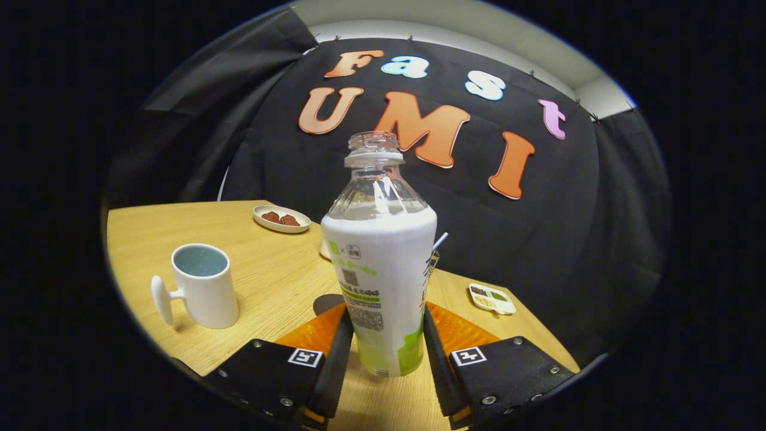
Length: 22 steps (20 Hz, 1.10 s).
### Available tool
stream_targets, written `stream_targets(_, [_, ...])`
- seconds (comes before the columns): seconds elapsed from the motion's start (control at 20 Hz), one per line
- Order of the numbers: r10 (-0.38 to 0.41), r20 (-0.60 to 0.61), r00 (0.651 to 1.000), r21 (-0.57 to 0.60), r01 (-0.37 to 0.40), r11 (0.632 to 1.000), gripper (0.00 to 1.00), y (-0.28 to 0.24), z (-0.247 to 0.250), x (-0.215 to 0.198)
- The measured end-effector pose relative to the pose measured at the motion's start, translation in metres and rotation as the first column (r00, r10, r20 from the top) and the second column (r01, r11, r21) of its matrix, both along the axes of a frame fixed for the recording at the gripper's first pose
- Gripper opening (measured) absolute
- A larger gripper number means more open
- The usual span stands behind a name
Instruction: Take the bottle from table, then pour the juice into the cup, finally place the bottle on the coaster
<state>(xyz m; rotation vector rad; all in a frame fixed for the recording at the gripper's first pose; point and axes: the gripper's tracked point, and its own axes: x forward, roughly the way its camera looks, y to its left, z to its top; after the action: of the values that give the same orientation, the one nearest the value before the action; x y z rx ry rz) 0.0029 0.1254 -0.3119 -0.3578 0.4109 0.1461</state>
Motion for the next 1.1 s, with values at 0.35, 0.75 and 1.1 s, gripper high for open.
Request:
stream_targets(0.35, [0.098,0.039,0.994,-0.246,-0.085,0.965,0.63,0.016,0.004,0.009])
stream_targets(0.75, [0.234,0.085,0.968,-0.498,-0.163,0.852,0.63,0.037,0.006,0.015])
stream_targets(1.1, [0.326,0.05,0.944,-0.628,-0.224,0.745,0.63,0.048,-0.005,0.016])
